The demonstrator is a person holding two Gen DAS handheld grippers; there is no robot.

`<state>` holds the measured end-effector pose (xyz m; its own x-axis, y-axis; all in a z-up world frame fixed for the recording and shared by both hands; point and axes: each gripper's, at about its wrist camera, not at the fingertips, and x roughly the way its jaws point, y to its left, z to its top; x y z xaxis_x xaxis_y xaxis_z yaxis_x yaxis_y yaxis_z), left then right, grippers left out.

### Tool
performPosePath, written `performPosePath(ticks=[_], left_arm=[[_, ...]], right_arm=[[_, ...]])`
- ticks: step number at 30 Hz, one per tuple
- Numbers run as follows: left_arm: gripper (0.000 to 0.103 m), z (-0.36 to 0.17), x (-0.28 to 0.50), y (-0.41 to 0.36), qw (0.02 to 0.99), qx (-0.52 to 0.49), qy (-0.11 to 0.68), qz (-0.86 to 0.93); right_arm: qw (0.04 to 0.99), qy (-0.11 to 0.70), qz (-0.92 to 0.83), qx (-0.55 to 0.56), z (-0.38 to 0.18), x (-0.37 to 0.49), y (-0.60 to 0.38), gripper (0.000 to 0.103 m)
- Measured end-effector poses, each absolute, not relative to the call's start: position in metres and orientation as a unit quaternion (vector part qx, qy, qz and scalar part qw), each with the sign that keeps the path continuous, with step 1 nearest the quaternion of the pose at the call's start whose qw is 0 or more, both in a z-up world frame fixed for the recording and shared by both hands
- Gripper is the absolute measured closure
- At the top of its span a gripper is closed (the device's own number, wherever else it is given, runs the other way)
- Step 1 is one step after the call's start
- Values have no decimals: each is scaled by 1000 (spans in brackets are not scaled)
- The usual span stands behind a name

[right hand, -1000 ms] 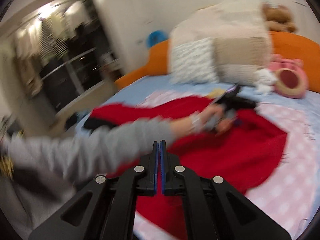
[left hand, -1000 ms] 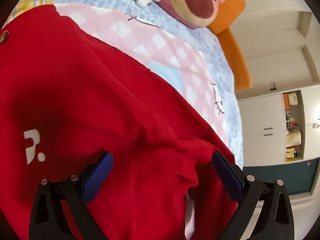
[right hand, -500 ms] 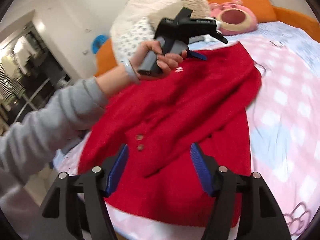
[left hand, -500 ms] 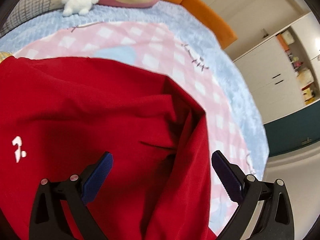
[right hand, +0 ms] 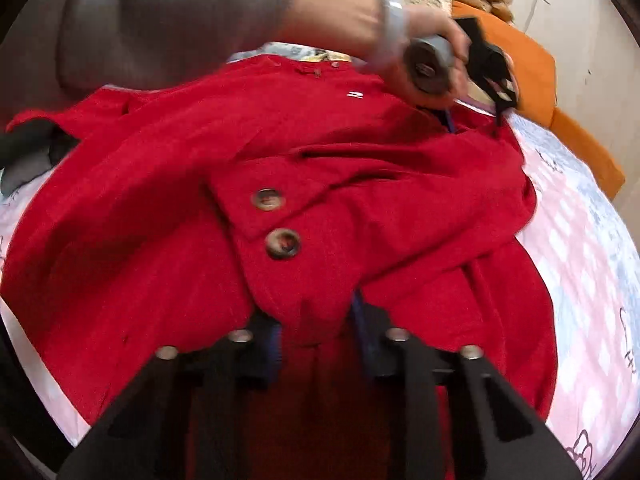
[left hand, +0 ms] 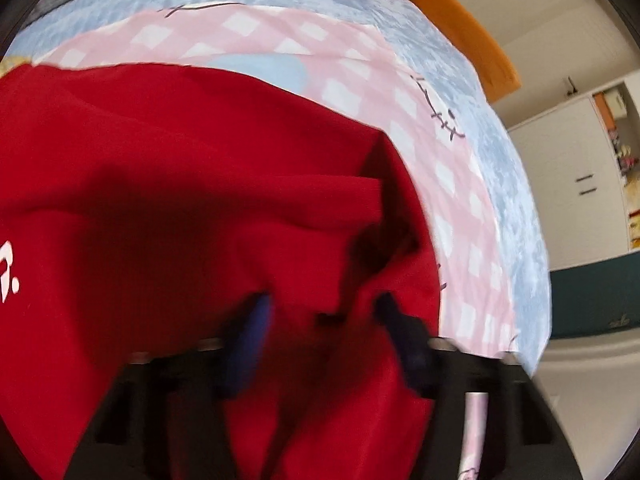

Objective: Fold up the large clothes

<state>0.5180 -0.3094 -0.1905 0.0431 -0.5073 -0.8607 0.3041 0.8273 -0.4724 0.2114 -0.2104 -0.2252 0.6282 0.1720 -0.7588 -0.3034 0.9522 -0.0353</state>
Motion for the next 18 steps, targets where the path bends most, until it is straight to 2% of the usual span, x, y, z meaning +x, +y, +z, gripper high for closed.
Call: performPosePath(ticks=[1, 3, 6, 8, 10, 12, 13, 14, 18], left_arm=[[70, -189, 521, -303, 719, -84, 632, -277], [93, -184, 527, -288, 716, -112, 632, -276], [97, -171, 529, -271, 713, -144, 626, -281], [97, -159, 528, -263, 722, -137, 616, -285], [79, -150, 523, -266, 715, -122, 618, -304], [20, -139, 515, -274, 734, -94, 598, -309], [13, -133, 512, -277, 745, -83, 584, -313], [11, -129, 509, -281, 748, -73, 579, -316], [13, -136, 506, -309, 726, -25, 609, -317]], right_arm=[[895, 419, 147, -39, -220, 214, -224, 81], [893, 417, 168, 8, -209, 214, -244, 82], [891, 401, 207, 52, -182, 205, -273, 82], [889, 385, 236, 78, -158, 196, -297, 82], [888, 371, 255, 96, -139, 187, -315, 82], [885, 361, 271, 111, -125, 182, -332, 82], [883, 359, 277, 118, -124, 177, -337, 82], [882, 359, 281, 123, -121, 174, -342, 82], [876, 359, 292, 139, -114, 156, -343, 82]])
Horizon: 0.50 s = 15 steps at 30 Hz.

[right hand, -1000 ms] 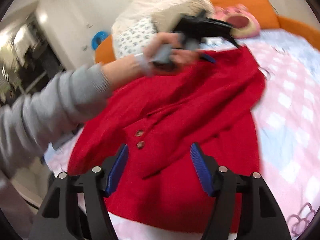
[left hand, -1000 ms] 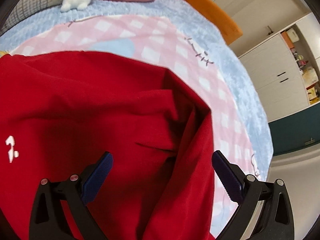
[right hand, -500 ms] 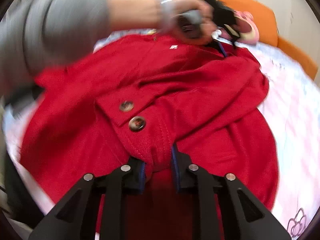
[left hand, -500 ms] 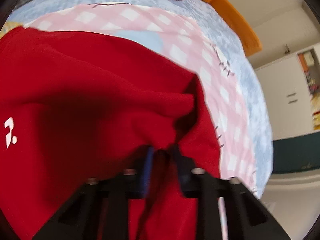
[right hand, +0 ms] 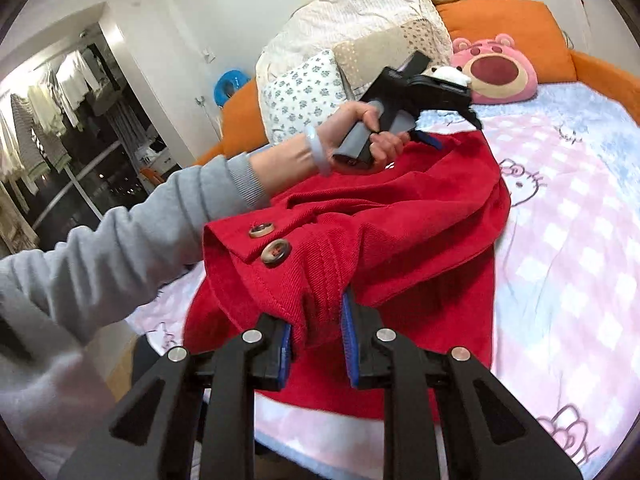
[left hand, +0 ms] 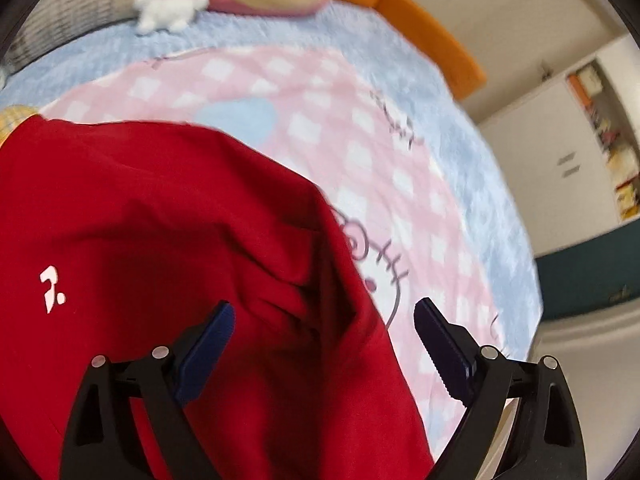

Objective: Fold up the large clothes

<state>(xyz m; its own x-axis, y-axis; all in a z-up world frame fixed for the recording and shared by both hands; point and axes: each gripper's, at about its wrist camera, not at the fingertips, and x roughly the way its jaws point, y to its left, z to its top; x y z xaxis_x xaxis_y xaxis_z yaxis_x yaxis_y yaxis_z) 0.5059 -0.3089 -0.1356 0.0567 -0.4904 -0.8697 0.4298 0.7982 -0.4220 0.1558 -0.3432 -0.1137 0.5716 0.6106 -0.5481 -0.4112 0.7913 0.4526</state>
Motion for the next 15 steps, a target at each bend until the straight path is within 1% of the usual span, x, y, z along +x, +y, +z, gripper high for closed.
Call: performPosePath(ticks=[1, 2, 3, 4, 6, 7, 9, 13, 15], left_arm=[[17, -138, 504, -313, 723, -13, 614, -316], [28, -141, 503, -318, 714, -11, 621, -322], [42, -143, 501, -324, 705, -17, 628, -330], [49, -146, 500, -326, 698, -23, 631, -336], [85, -148, 496, -329, 697, -19, 631, -341], [90, -149, 495, -329, 700, -13, 631, -335], [94, -149, 501, -320, 700, -39, 632, -331], [95, -140, 515, -305, 710, -109, 614, -327], [95, -127, 520, -288, 710, -146, 598, -342]], right_arm=[[875, 358, 293, 141, -111, 153, -343, 82], [875, 356, 294, 142, -110, 150, -343, 82], [876, 354, 295, 140, -109, 148, -343, 82], [877, 352, 296, 141, -108, 147, -344, 82], [878, 350, 295, 138, -112, 143, -345, 82], [880, 349, 293, 132, -112, 142, -345, 82], [882, 349, 290, 126, -112, 143, -344, 82], [886, 357, 276, 105, -116, 148, -349, 82], [887, 361, 270, 100, -118, 148, -353, 82]])
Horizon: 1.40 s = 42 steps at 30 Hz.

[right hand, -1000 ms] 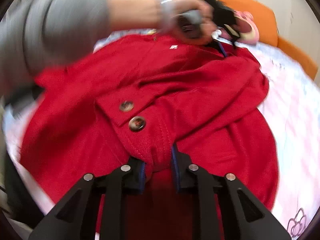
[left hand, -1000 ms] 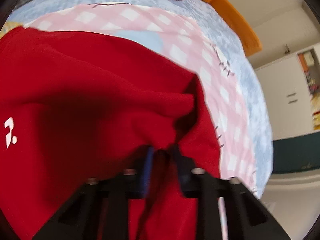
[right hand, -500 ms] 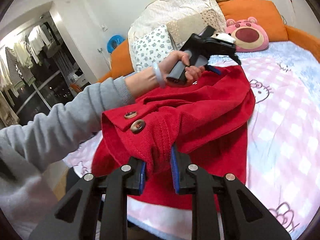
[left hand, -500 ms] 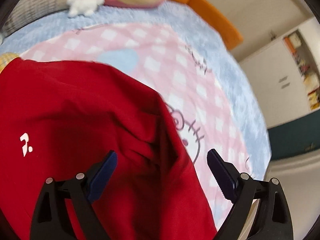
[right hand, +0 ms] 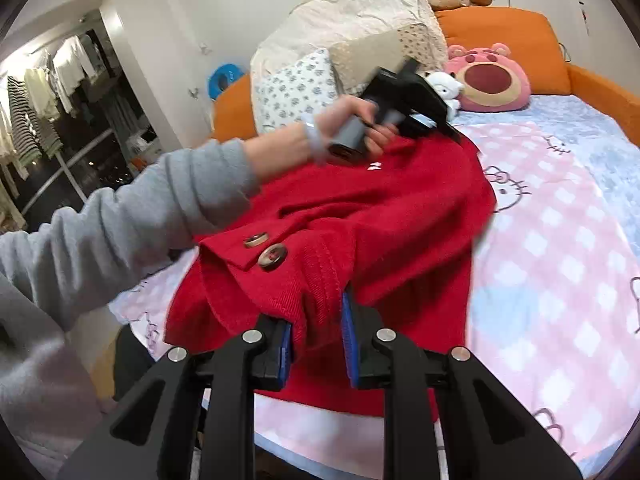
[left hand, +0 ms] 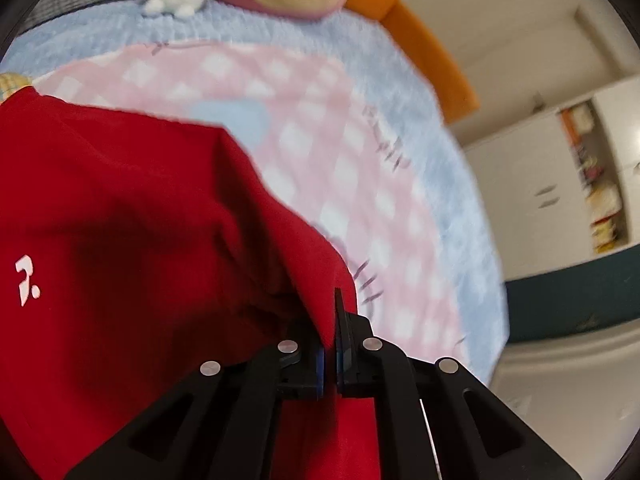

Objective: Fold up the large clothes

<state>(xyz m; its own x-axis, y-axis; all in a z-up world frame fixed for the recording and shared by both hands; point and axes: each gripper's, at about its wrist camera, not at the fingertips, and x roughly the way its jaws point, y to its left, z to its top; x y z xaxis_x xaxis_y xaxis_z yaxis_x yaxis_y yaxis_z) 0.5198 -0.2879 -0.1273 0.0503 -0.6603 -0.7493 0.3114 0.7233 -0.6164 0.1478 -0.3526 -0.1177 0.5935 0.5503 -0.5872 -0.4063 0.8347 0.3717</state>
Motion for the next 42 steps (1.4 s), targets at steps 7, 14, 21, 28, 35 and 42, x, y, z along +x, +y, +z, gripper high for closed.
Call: performPosePath(ticks=[7, 14, 21, 28, 35, 42], left_arm=[[94, -140, 510, -233, 713, -129, 605, -331], [80, -201, 508, -181, 704, -162, 624, -298], [31, -146, 523, -173, 759, -159, 537, -333], [30, -124, 565, -206, 784, -117, 532, -298], [30, -158, 595, -254, 778, -87, 559, -274], [79, -172, 604, -282, 780, -55, 567, -258]], right_arm=[[863, 378, 321, 100, -131, 140, -331, 82], [833, 436, 333, 77, -187, 152, -277, 53], [848, 397, 328, 121, -154, 169, -325, 29], [871, 339, 244, 258, -145, 292, -437, 30], [816, 420, 192, 348, -217, 404, -474, 36], [787, 461, 201, 357, -256, 437, -457, 55]])
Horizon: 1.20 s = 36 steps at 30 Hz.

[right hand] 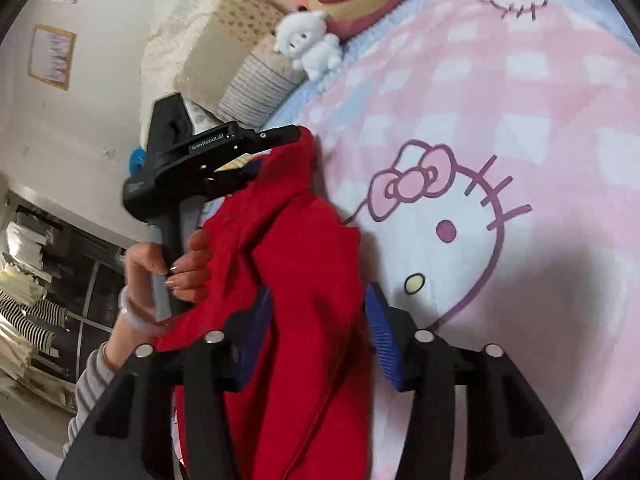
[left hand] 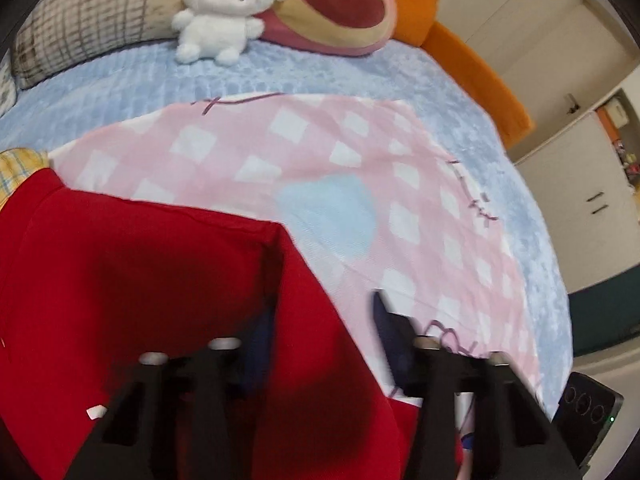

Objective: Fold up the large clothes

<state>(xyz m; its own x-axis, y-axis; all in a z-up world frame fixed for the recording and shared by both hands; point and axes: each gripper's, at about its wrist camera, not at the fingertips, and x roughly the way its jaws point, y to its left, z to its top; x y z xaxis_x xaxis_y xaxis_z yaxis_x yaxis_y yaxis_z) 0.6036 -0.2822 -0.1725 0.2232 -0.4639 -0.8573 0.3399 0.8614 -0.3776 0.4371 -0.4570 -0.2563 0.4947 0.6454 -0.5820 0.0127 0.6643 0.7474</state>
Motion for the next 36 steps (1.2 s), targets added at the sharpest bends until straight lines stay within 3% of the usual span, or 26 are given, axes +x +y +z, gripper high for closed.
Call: performPosePath(ticks=[1, 3, 4, 5, 6, 13, 21, 24, 25, 26, 27, 28, 30, 32, 36], left_arm=[[86, -173, 605, -280, 781, -61, 568, -253], [92, -174, 608, -268, 774, -107, 569, -255], [93, -174, 609, -265, 776, -113, 568, -252], [94, -173, 611, -259, 779, -120, 563, -247], [94, -169, 612, -253, 784, -127, 557, -243], [95, -139, 628, -198, 814, -211, 497, -213], [94, -198, 644, -193, 796, -212, 538, -180], [89, -210, 646, -193, 789, -207, 549, -182], [83, -206, 643, -191, 791, -207, 546, -184], [62, -201, 641, -188, 793, -204, 544, -181], [52, -188, 635, -182, 800, -201, 536, -179], [50, -176, 628, -176, 807, -196, 526, -183], [36, -145, 600, -165, 820, -159, 511, -204], [30, -129, 563, -158, 810, -123, 524, -232], [29, -133, 449, -141, 751, -82, 583, -299]], right_arm=[[785, 464, 198, 358, -259, 440, -456, 56], [776, 474, 201, 366, -265, 445, -452, 67], [771, 478, 204, 369, -266, 446, -449, 75], [771, 480, 200, 368, -268, 447, -448, 92], [773, 478, 195, 369, -268, 447, -448, 96], [794, 414, 175, 408, -249, 435, -476, 97], [786, 439, 132, 415, -288, 448, -479, 97], [793, 439, 118, 405, -295, 445, -475, 89], [800, 439, 114, 392, -289, 442, -473, 80], [807, 440, 110, 378, -283, 439, -472, 65], [818, 440, 108, 353, -272, 432, -471, 57], [833, 436, 106, 325, -256, 419, -471, 46], [856, 417, 116, 284, -227, 386, -466, 44], [864, 404, 162, 253, -200, 338, -450, 43], [846, 420, 235, 232, -185, 247, -407, 42]])
